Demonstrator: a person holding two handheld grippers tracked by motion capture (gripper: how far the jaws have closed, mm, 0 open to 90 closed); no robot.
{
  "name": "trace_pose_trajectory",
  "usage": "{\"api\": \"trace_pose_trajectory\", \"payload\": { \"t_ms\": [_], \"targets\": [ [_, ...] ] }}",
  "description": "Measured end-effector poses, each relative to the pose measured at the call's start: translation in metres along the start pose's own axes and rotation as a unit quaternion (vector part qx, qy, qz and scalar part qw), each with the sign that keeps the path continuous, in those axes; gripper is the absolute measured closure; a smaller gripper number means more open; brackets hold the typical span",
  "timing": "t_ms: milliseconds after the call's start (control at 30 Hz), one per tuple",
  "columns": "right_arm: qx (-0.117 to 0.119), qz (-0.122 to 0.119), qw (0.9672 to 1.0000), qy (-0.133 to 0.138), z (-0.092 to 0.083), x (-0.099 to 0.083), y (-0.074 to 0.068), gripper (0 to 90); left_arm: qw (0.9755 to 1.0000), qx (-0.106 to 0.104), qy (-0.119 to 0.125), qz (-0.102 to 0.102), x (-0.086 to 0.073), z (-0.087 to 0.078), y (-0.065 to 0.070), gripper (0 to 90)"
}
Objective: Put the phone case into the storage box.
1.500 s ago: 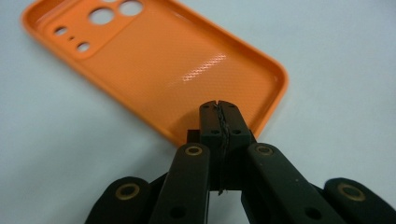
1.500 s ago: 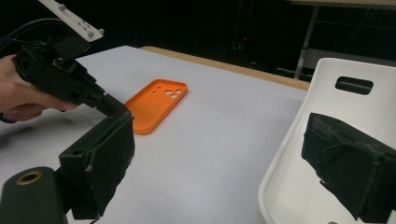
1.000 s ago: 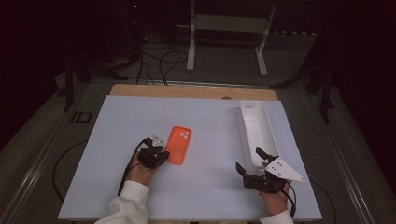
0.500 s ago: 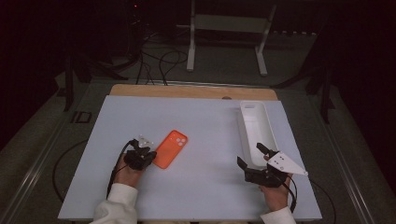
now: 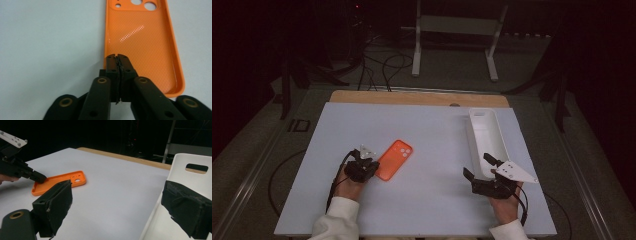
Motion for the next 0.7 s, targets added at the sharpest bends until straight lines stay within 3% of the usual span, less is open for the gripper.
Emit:
{"api": "trace_pose_trajectory", "payload": {
  "t_ms": [233, 400, 533, 700],
  "targets": [
    [-0.002, 0.002, 1.0, -0.002, -0.001, -0.002, 0.001, 9.8, 0.9993, 0.006, 0.038, -0.002, 0.007, -0.017, -0.001, 75.3],
    [-0.001, 0.002, 1.0, -0.001, -0.003, -0.003, 0.0, 9.9, 0.9966, -0.001, 0.082, -0.008, 0.01, -0.043, -0.003, 63.8],
    [0.002, 0.003, 1.0, -0.003, -0.003, -0.004, -0.002, 9.8, 0.9918, 0.0, 0.127, 0.0, 0.011, -0.07, -0.007, 52.7],
    [0.005, 0.003, 1.0, -0.005, -0.003, -0.004, -0.003, 9.8, 0.983, -0.005, 0.183, 0.002, 0.009, -0.099, -0.012, 39.2]
  ]
}}
Point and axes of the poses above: each handheld gripper's, and its own axes: z roughly forward along the jaws, x roughly out of its top, y roughly to its right, the point moved 10 cm from there along z, roughly forward along the jaws, and after that the axes turned 6 degrees about -x, right-handed, at the moved point
